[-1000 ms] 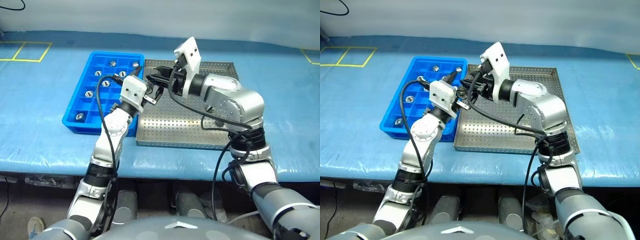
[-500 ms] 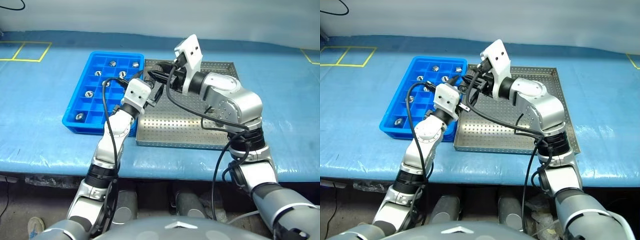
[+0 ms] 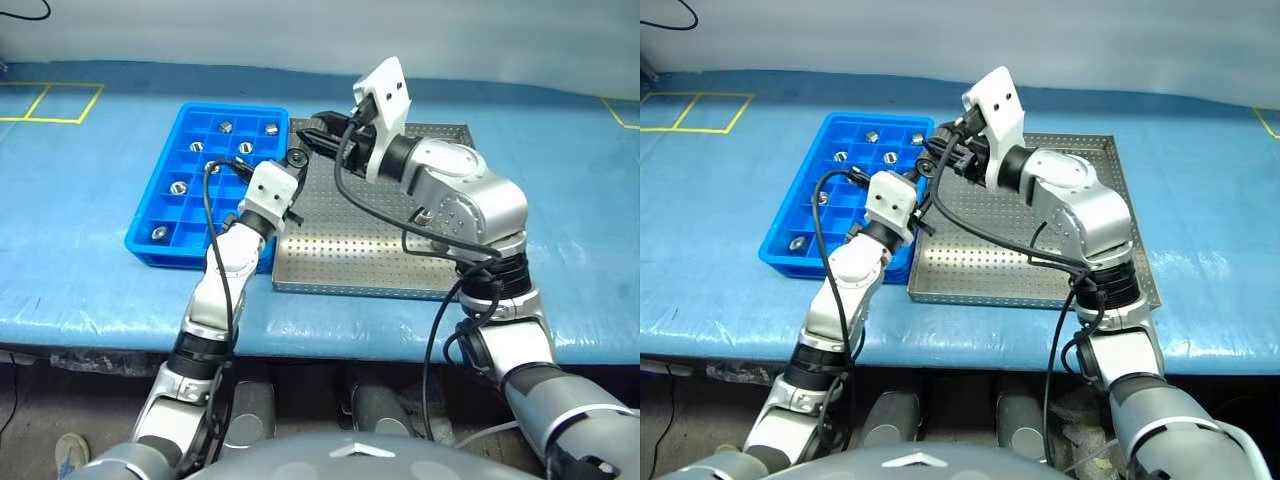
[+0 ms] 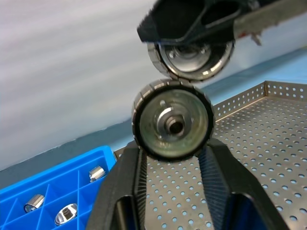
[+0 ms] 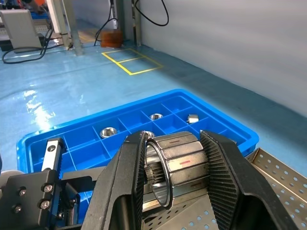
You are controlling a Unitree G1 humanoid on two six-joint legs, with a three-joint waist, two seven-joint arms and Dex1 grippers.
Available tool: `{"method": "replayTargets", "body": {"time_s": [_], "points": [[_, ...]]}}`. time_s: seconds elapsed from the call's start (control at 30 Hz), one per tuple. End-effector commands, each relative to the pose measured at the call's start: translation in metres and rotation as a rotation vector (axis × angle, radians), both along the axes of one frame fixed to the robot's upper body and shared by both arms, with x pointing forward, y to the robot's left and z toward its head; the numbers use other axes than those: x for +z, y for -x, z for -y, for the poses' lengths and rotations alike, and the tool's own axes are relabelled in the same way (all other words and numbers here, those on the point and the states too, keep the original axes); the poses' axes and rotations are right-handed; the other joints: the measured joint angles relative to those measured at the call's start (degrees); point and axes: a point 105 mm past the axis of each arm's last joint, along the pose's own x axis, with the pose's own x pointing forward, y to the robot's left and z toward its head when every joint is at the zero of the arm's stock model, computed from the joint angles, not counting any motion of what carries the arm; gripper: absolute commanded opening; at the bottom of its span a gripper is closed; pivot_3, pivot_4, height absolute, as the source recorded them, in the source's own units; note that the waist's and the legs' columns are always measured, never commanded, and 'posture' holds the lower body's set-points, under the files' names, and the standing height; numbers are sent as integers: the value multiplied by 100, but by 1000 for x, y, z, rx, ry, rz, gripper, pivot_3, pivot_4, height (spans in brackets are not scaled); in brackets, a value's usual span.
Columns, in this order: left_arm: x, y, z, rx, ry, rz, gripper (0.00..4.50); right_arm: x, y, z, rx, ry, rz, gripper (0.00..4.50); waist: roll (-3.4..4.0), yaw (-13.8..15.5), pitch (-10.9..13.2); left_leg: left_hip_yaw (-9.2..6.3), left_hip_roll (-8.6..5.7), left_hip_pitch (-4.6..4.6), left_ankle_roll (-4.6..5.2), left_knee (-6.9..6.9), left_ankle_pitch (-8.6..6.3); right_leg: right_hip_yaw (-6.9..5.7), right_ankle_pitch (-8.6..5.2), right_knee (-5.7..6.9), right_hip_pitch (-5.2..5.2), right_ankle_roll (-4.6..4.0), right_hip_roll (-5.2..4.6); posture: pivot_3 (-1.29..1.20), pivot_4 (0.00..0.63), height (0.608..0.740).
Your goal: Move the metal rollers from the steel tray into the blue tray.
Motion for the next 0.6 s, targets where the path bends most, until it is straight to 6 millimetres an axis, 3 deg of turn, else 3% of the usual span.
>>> {"method": "replayTargets", "body": {"time_s": [0.03,0.17,0.2,0.27,0.4,0.6], "points": [[26,8,5,-13,15,120,1284,11,4,-2,11,-13,54,1417,0,1,0,0,0,0,0,0,0,0,0,0,0,0,0,117,150,740],[27,8,1,9,33,122,1284,10,4,-2,16,-12,48,1417,0,1,0,0,0,0,0,-1,0,0,0,-2,0,0,0,118,150,740],[27,7,0,12,40,118,1457,10,4,-2,16,-12,48,1417,0,0,0,0,0,0,0,-2,0,0,0,-3,0,0,0,117,150,740],[26,6,-3,31,44,115,1897,10,5,-2,17,-12,47,1417,0,1,0,0,0,0,0,-3,0,0,0,-4,0,0,0,117,150,740],[29,5,-6,63,44,133,3183,10,5,-2,20,-17,44,1417,0,2,0,0,0,0,0,-7,0,0,0,-8,0,0,0,117,150,740],[32,6,-3,48,53,140,3183,6,5,-5,20,-34,23,1417,0,2,0,0,0,-1,0,-13,0,-1,1,-16,0,1,0,115,150,740]]}}
